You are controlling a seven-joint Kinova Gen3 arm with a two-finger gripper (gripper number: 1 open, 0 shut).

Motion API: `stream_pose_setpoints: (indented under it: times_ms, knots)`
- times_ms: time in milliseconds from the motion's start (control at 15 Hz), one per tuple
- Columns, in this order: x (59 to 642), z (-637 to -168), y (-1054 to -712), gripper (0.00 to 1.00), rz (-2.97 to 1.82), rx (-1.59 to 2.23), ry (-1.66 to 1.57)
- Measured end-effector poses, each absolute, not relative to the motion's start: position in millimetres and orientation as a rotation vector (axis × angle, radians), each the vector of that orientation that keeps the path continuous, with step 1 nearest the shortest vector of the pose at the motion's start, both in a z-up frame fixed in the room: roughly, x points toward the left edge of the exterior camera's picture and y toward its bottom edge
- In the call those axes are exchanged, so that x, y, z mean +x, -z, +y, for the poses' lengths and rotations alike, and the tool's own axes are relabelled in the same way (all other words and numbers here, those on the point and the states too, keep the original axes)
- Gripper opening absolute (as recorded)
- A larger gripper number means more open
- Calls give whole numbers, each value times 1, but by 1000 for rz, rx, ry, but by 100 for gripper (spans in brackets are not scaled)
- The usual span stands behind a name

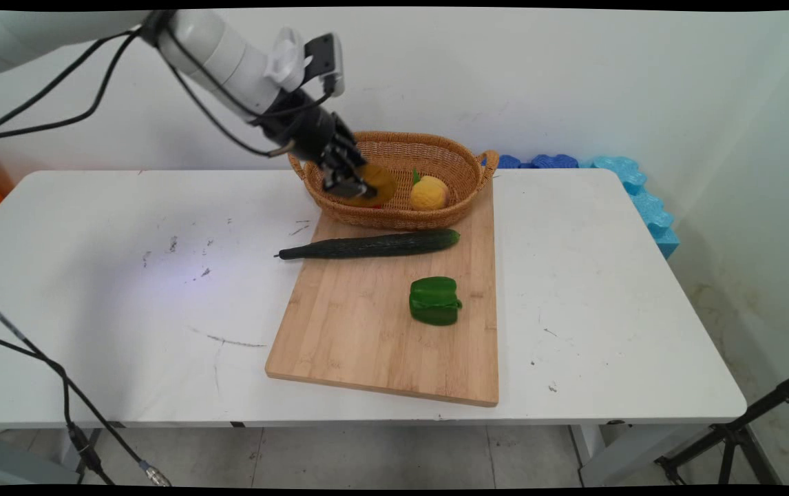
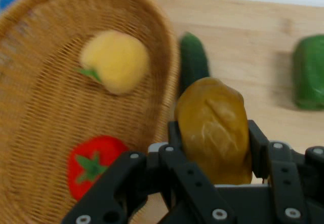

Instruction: Place the picked object on the cutting board

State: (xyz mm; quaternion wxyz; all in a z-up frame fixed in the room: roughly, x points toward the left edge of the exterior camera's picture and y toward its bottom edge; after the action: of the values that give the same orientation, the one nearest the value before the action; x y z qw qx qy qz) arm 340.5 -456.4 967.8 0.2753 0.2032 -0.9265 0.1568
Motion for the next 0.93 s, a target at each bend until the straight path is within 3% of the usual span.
stream_pose_setpoints:
  times_ms: [400,933]
  knots:
    - [347,-411,-947,0,-2505,592,-312]
    - [344,-384,-902,0,-2522,603,-254]
